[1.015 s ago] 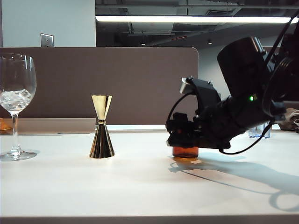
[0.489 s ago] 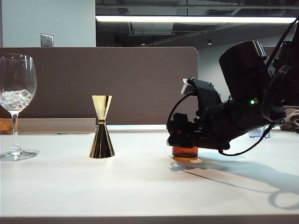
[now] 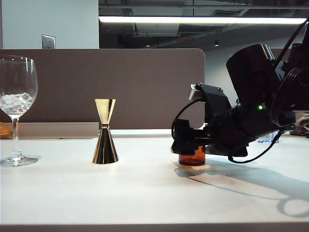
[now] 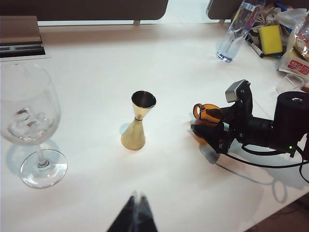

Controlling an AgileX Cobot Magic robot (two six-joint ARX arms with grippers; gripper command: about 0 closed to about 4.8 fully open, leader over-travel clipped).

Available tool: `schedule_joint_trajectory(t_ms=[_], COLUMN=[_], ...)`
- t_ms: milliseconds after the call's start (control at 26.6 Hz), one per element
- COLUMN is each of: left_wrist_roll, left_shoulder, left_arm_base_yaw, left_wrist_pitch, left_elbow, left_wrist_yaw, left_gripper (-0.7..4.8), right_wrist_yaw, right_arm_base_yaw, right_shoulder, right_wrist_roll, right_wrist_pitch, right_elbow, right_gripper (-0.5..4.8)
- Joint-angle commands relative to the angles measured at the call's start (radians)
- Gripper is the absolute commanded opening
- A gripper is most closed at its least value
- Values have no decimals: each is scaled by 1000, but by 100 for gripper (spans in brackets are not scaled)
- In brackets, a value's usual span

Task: Pick up the small amber measuring cup and pour the water in it into the jigger, then pick up the jigger and pour the water in it into the wine glass.

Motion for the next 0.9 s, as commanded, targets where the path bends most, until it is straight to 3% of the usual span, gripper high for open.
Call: schedule_joint_trajectory(t_ms=[38,489,715,903], left_wrist_roll=[1,1,1,0], left_shoulder=[0,0,0,0], left_arm_base_yaw=[0,0,0,1], left_wrist_pitch=[12,12,12,12], left_elbow=[3,3,3,3], left_wrist_yaw=[3,7,0,1], left_gripper=[-2,-2,-2,-2], right_wrist_yaw=[11,79,133,180], right_arm_base_yaw=[5,48,122,245], right_shoulder=[-29,-294,-389,-376], right_wrist_roll=[0,0,-15,-53], right_wrist_pitch=[8,-291,-300,-237], right_elbow=[-3,-20,-20,-16], right_gripper=[479,479,479,479])
